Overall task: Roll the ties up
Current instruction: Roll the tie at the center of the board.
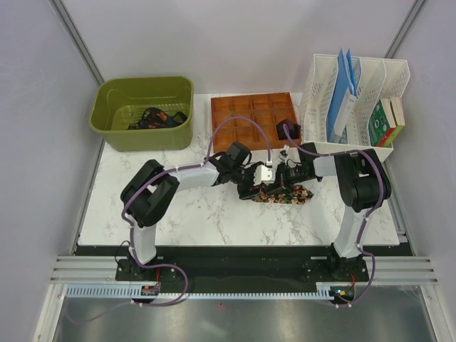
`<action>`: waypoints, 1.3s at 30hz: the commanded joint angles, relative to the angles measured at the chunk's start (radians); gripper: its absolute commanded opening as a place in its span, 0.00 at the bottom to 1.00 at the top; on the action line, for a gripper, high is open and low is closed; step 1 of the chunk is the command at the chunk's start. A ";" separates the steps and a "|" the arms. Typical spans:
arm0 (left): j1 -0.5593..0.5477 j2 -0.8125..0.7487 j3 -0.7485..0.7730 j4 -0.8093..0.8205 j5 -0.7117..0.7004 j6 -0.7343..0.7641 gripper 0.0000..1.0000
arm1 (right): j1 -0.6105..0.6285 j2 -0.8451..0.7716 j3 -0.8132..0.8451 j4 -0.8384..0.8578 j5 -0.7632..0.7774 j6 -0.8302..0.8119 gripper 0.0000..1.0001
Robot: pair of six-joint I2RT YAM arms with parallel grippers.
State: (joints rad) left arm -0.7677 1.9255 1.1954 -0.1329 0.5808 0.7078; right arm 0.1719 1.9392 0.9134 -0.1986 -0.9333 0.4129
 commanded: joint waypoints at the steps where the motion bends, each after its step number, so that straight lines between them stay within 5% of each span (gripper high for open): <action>1: -0.027 0.007 0.041 -0.010 0.025 0.055 0.69 | 0.031 0.052 -0.015 -0.005 0.165 -0.053 0.00; 10: -0.071 0.064 0.092 -0.008 -0.012 -0.008 0.44 | 0.058 0.058 -0.011 0.019 0.151 -0.031 0.00; 17: -0.107 0.112 0.133 -0.040 -0.051 -0.024 0.35 | 0.069 0.043 -0.001 0.030 0.120 -0.010 0.01; 32: -0.108 0.198 0.148 -0.307 -0.145 0.039 0.17 | -0.031 -0.063 0.056 -0.246 0.048 -0.144 0.37; 39: -0.108 0.225 0.177 -0.326 -0.168 0.024 0.14 | -0.054 -0.129 0.071 -0.277 0.013 -0.128 0.39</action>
State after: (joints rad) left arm -0.8585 2.0506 1.3941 -0.3283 0.4789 0.7124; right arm 0.1184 1.8820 0.9546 -0.4358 -0.8989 0.3061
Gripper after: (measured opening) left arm 0.514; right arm 0.381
